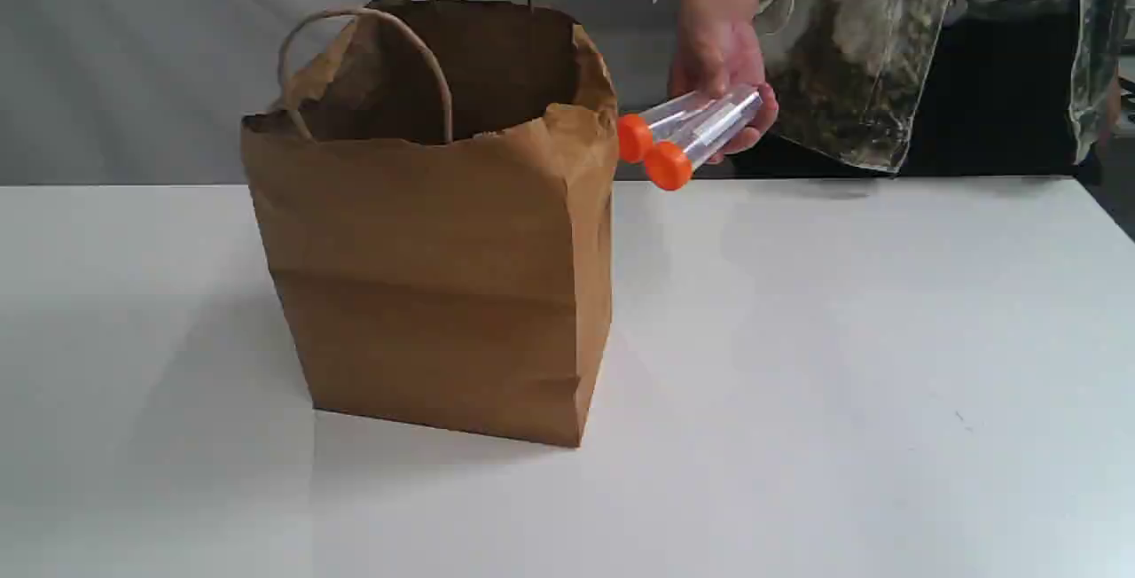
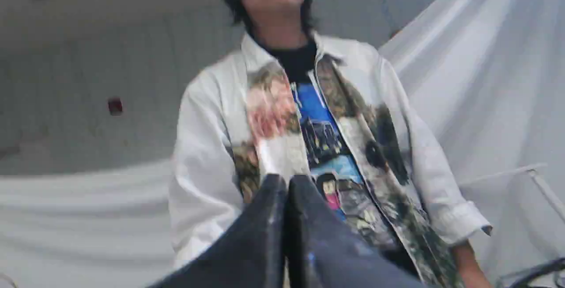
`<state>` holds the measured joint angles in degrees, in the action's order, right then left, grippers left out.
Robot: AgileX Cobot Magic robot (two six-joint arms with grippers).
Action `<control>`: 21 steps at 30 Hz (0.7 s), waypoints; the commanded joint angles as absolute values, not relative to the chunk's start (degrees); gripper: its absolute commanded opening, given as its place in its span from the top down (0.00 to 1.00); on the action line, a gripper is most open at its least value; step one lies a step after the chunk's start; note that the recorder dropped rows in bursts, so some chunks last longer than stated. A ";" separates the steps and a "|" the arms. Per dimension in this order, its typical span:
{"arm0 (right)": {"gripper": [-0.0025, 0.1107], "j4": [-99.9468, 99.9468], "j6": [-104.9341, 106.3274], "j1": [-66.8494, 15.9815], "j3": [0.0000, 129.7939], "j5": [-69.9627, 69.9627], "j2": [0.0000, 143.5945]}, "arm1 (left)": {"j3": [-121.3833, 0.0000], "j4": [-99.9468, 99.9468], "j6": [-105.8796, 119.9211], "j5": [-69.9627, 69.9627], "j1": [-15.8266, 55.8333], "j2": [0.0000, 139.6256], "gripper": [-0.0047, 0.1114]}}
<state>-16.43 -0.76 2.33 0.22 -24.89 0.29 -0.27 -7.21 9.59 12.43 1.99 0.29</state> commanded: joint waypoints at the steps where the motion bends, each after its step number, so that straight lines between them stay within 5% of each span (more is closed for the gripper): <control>1: 0.98 -17.17 -6.94 2.55 0.00 -30.03 0.00 | 0.00 -7.05 9.10 12.15 2.28 0.00 0.96; 21: 0.98 -17.04 -9.43 2.55 0.00 -25.59 0.00 | 0.00 -7.05 9.10 12.15 2.28 0.00 0.96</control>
<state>-16.82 -8.63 2.33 0.22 -26.42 0.29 -0.27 -7.21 9.59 12.43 1.99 0.29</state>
